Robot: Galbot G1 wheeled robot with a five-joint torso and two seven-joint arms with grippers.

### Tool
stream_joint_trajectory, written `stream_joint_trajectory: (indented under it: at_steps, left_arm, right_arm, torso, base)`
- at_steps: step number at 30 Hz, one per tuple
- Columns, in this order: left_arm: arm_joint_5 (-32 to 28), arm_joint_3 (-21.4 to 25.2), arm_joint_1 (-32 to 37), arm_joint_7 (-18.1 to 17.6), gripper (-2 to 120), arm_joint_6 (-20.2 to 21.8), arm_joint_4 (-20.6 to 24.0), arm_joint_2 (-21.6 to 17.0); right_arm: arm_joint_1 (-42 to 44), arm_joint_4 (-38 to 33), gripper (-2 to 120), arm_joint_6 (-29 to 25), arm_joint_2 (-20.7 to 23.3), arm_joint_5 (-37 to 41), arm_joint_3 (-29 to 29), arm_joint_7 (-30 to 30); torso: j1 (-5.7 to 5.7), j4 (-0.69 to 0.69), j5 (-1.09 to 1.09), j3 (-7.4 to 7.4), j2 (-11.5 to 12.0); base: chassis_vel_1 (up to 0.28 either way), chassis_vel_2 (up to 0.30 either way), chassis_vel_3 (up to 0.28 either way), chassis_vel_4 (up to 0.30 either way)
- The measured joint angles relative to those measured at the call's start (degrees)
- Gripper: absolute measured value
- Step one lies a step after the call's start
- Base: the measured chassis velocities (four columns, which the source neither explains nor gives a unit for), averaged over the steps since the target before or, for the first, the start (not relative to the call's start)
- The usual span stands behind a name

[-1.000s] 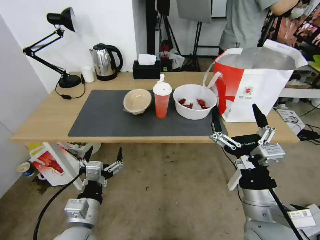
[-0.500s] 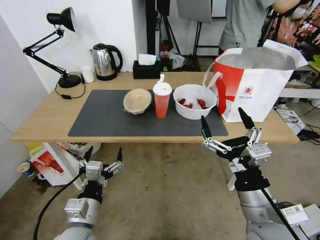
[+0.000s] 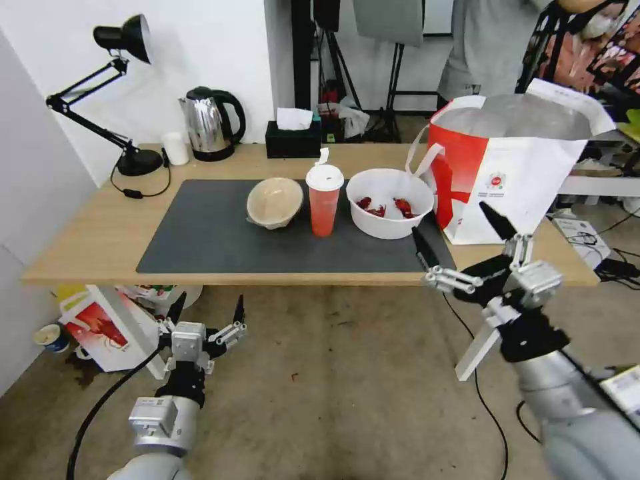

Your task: Pick up the trash from the table and place it into the takeout bag.

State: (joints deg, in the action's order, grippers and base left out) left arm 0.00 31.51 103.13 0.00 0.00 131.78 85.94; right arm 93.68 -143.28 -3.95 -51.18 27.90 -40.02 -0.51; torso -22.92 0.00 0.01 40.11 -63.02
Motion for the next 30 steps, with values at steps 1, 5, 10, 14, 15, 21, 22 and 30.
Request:
stream_joint_trajectory:
  at_steps: [1,5,10,14,15,21,22,30]
  left_arm:
    - [0.0,0.0,0.0,0.0,100,0.0,0.0,0.0]
    - [0.0,0.0,0.0,0.0,100,0.0,0.0,0.0]
    - [0.0,0.0,0.0,0.0,100,0.0,0.0,0.0]
    - [0.0,0.0,0.0,0.0,100,0.0,0.0,0.0]
    - [0.0,0.0,0.0,0.0,100,0.0,0.0,0.0]
    - [0.0,0.0,0.0,0.0,100,0.0,0.0,0.0]
    - [0.0,0.0,0.0,0.0,100,0.0,0.0,0.0]
    - [0.0,0.0,0.0,0.0,100,0.0,0.0,0.0]
  right_arm:
    - [-0.4,0.0,100,0.4,0.7,1.0,-0.3,0.1]
    - [-1.9,0.0,100,2.1,2.9,3.9,-0.9,0.5]
    - [-3.6,0.0,100,4.2,5.2,6.5,-1.0,1.1]
    - [-6.0,0.0,100,6.8,8.4,10.2,-1.2,1.2]
    - [-6.8,0.0,100,7.0,9.4,11.0,-1.5,1.3]
    - [-9.4,0.9,100,7.0,15.0,12.5,-3.4,2.0]
    - [-10.4,1.8,100,7.0,16.6,12.8,-3.7,2.1]
    - [-15.3,5.9,100,9.7,26.4,19.5,-7.2,3.4]
  torso:
    - [0.0,0.0,0.0,0.0,0.0]
    - [0.0,0.0,0.0,0.0,0.0]
    - [0.0,0.0,0.0,0.0,0.0]
    - [0.0,0.0,0.0,0.0,0.0]
    - [0.0,0.0,0.0,0.0,0.0]
    - [0.0,-0.01,-0.01,0.0,0.0]
    - [0.0,0.0,0.0,0.0,0.0]
    - [0.0,0.0,0.0,0.0,0.0]
  base:
    - [0.0,0.0,0.0,0.0]
    - [0.0,0.0,0.0,0.0]
    - [0.0,0.0,0.0,0.0]
    - [0.0,0.0,0.0,0.0]
    - [0.0,0.0,0.0,0.0]
    - [0.0,0.0,0.0,0.0]
    - [0.0,0.0,0.0,0.0]
    - [0.0,0.0,0.0,0.0]
